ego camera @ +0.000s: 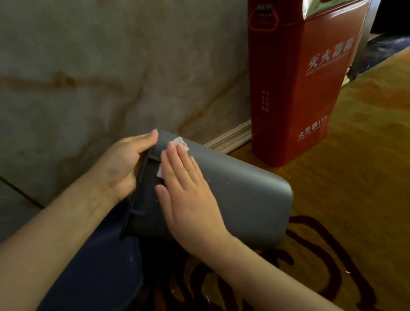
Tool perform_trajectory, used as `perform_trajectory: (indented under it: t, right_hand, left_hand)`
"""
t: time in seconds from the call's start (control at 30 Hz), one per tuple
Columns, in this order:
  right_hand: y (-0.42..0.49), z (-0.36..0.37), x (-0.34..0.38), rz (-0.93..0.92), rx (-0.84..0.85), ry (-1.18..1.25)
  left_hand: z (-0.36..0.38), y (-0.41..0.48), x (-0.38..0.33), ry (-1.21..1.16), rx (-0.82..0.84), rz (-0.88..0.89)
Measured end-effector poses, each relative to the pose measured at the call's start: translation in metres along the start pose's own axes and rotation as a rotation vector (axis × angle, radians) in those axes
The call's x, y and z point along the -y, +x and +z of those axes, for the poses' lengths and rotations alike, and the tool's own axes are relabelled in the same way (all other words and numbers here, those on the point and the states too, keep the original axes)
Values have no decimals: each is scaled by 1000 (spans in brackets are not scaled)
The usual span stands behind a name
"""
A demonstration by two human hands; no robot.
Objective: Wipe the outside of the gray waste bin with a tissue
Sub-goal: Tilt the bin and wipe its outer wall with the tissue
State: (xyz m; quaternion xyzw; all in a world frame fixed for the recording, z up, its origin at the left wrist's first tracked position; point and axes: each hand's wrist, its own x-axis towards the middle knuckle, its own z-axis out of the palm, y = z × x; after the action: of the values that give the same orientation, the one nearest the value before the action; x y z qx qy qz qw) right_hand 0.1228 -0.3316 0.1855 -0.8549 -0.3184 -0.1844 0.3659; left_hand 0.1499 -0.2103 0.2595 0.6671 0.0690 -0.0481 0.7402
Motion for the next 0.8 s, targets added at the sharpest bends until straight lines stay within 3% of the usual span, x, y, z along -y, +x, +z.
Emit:
perform_trajectory:
  t: [0.13, 0.2, 0.43, 0.57, 0.8]
  right_hand:
    - [-3, -3, -21, -42, -43, -68]
    - [-14, -6, -41, 34, -80, -60]
    - [-55, -31, -137, 577, -166, -46]
    - [-54, -42, -156, 850, -206, 140]
    - [-21, -48, -137, 857, -105, 221]
  left_hand:
    - [5, 8, -7, 4, -83, -86]
    - [12, 14, -10, 41, -152, -93]
    - [16, 31, -15, 76, -218, -157]
    - [15, 32, -15, 84, -227, -170]
    - [10, 30, -12, 106, -233, -166]
